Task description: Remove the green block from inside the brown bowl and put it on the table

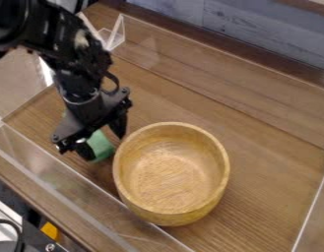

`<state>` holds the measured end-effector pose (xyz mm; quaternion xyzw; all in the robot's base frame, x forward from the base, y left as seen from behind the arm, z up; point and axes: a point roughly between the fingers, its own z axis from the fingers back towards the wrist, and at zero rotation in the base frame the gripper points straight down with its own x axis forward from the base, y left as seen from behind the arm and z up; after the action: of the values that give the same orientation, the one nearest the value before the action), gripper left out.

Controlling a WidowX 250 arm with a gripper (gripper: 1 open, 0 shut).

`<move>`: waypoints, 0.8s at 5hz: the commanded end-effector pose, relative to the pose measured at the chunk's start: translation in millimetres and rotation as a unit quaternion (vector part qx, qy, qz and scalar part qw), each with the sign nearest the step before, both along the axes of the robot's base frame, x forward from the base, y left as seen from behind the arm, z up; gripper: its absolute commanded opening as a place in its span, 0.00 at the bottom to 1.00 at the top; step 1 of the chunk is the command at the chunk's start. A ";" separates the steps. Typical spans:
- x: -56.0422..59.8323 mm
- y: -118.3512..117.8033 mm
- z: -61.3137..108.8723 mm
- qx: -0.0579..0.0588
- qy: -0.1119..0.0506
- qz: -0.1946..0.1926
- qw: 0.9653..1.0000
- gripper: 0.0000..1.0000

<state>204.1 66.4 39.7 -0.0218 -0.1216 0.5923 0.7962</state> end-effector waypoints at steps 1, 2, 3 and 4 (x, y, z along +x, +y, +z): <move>5.6 -6.0 -2.3 0.005 -0.011 0.006 1.000 1.00; 8.1 8.5 -5.4 0.008 -0.014 0.024 1.000 1.00; 9.6 22.3 -9.5 0.012 -0.016 0.040 0.999 1.00; 12.3 35.1 -10.7 0.013 -0.020 0.050 0.998 1.00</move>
<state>211.4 97.8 23.6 -0.0159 -0.1333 0.6295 0.7653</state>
